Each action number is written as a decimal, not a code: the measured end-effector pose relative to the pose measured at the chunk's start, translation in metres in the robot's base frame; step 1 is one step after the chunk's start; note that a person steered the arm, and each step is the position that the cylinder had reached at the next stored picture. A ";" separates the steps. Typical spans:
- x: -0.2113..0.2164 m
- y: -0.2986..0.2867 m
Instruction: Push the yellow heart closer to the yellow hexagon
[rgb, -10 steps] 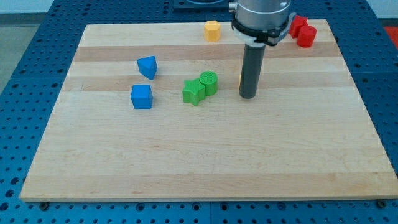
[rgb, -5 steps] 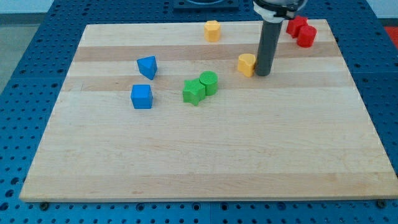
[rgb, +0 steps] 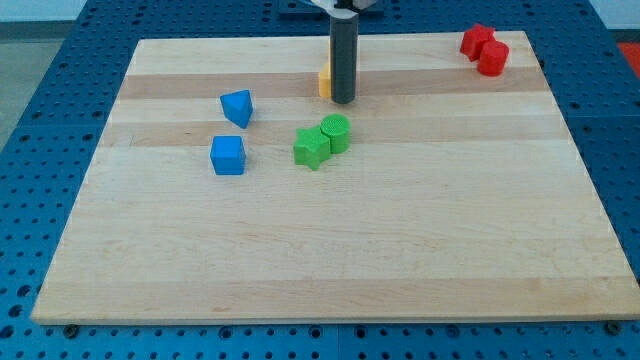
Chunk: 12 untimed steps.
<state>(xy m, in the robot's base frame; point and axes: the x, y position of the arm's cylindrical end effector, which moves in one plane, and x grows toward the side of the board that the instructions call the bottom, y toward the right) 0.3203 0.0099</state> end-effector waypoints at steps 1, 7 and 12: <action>-0.014 -0.003; -0.020 -0.043; -0.051 -0.047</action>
